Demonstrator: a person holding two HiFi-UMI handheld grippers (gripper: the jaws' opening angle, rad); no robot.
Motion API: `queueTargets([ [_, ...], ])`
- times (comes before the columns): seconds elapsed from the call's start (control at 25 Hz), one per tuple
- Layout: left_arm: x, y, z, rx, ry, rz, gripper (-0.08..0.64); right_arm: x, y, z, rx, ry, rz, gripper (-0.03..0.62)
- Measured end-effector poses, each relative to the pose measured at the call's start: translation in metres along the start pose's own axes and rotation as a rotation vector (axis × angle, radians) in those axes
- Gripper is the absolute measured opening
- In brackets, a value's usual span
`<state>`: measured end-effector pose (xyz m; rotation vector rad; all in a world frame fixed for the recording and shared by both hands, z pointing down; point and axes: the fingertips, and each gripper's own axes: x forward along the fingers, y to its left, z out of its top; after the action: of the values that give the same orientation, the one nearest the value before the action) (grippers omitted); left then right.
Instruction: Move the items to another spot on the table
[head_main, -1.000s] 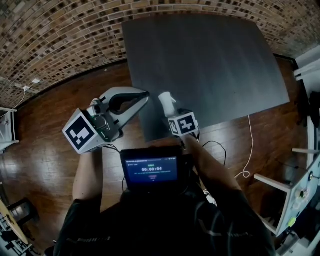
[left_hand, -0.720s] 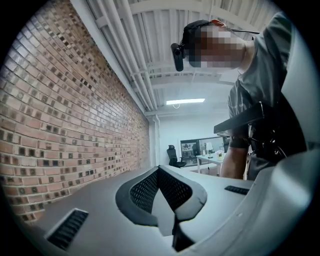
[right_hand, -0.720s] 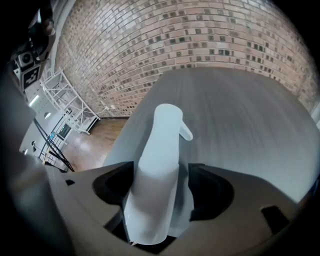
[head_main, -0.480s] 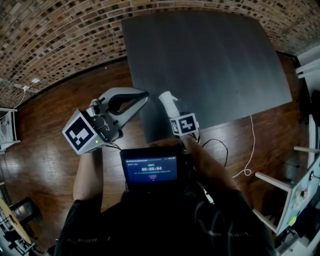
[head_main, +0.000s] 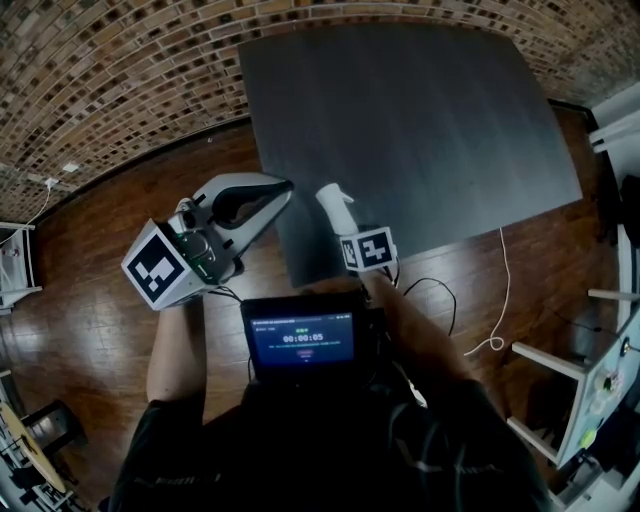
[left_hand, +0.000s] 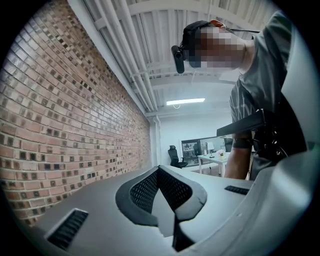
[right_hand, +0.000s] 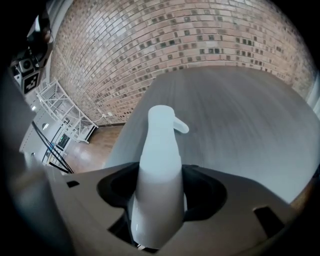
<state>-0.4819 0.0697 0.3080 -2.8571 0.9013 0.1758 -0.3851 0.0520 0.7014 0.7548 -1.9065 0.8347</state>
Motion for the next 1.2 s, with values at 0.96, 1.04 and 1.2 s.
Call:
queueTargets([
  [0.96, 0.03, -0.044, 0.054, 0.009, -0.098, -0.171, -0.006, -0.2, -0.023, 0.056, 0.077, -0.51, -0.055, 0.275],
  [1.04, 0.043, -0.042, 0.067, 0.008, -0.134, -0.199, -0.006, -0.218, -0.028, 0.061, 0.099, -0.534, -0.08, 0.275],
  [1.2, 0.068, -0.056, 0.063, -0.01, -0.137, -0.257, -0.006, -0.248, -0.047, 0.042, 0.142, -0.583, -0.116, 0.275],
])
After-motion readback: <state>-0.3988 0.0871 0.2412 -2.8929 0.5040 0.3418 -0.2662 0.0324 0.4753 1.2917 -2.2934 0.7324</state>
